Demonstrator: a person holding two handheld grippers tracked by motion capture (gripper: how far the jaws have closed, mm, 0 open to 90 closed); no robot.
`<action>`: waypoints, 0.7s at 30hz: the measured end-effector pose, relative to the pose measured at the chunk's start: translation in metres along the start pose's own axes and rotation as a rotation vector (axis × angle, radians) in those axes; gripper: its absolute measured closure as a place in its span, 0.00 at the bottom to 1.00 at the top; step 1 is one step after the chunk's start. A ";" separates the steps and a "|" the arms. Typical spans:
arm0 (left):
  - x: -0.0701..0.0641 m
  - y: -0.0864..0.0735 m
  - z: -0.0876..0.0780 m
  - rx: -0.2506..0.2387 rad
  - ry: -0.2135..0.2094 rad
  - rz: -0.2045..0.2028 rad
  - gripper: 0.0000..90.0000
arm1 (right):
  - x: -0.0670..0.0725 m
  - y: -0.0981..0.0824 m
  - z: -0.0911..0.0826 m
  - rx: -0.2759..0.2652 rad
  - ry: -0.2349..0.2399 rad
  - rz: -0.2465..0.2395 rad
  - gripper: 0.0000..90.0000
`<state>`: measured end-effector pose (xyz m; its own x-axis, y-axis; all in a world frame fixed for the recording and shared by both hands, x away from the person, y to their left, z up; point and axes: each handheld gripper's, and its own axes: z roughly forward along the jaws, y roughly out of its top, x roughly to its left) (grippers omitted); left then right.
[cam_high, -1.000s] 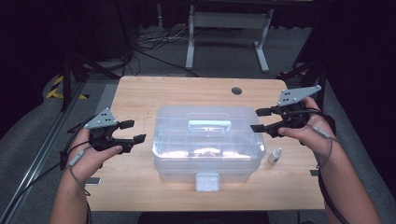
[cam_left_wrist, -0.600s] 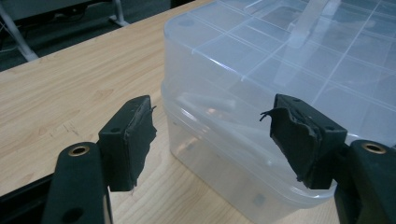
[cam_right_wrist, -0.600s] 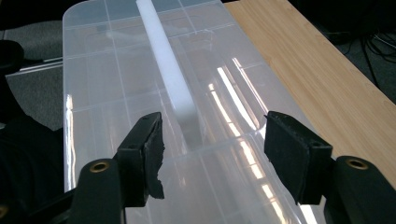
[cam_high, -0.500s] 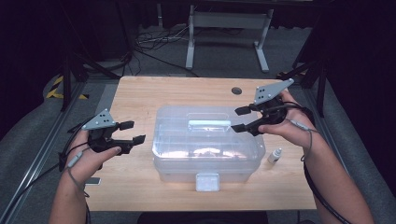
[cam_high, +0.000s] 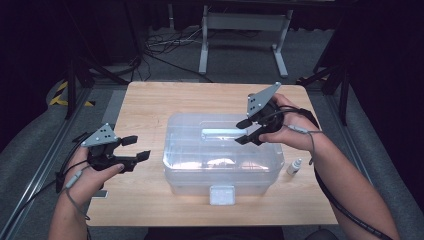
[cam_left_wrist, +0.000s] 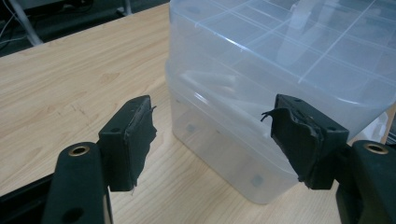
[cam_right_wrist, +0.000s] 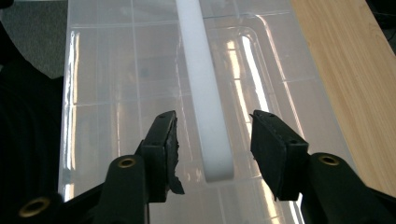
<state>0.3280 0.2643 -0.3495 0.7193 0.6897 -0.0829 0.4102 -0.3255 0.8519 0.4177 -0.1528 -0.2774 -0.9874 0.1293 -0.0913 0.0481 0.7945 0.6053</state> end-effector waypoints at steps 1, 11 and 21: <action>0.000 0.000 0.000 0.000 0.000 0.000 0.34 | 0.000 0.002 0.001 0.010 0.002 -0.007 0.60; -0.001 -0.005 -0.004 0.006 0.012 -0.007 0.34 | 0.007 0.017 0.011 0.084 -0.008 -0.071 0.81; -0.001 -0.003 -0.001 0.008 -0.001 0.000 0.34 | 0.004 0.022 0.009 0.110 -0.018 -0.086 0.86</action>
<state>0.3253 0.2650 -0.3516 0.7202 0.6887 -0.0836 0.4145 -0.3306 0.8478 0.4158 -0.1292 -0.2719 -0.9858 0.0681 -0.1536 -0.0190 0.8632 0.5046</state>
